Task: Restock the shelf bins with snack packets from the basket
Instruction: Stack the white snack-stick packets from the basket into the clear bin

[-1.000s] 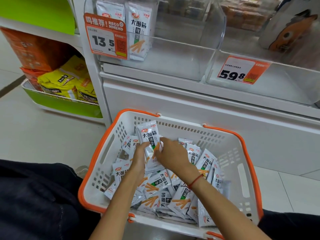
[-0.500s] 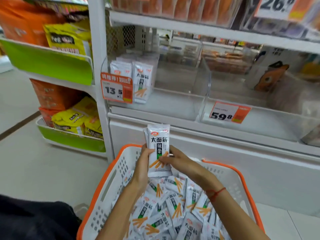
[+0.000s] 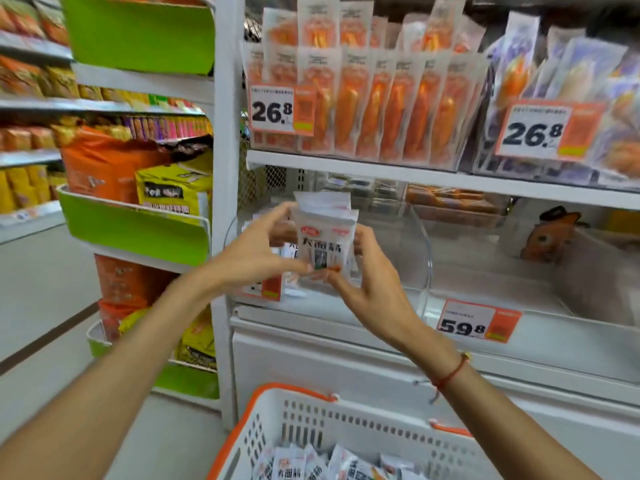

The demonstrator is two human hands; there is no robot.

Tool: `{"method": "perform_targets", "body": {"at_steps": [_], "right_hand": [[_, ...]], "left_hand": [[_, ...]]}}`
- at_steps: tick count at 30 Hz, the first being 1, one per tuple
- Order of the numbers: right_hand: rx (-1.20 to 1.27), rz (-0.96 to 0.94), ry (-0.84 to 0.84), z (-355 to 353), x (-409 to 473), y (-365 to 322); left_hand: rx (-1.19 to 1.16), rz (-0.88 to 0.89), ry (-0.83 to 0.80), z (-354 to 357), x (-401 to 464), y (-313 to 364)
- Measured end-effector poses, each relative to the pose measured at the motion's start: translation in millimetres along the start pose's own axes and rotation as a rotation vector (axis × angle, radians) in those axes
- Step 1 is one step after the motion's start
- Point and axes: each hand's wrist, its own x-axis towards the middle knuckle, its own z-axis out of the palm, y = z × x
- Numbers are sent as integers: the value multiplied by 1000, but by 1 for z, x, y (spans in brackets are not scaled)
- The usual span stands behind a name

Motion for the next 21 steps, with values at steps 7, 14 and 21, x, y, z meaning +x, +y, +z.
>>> {"method": "perform_targets", "body": {"at_steps": [7,14,21], "right_hand": [[-6,130,-35,23,58,13],[-43,455,-303,46,79,42],[-96,645,-482,68,104,65]], "left_hand": [[266,61,75,-38,40,0],[588,-74,57,-32,68,-33],[918,-152,45,-31,98,-60]]}}
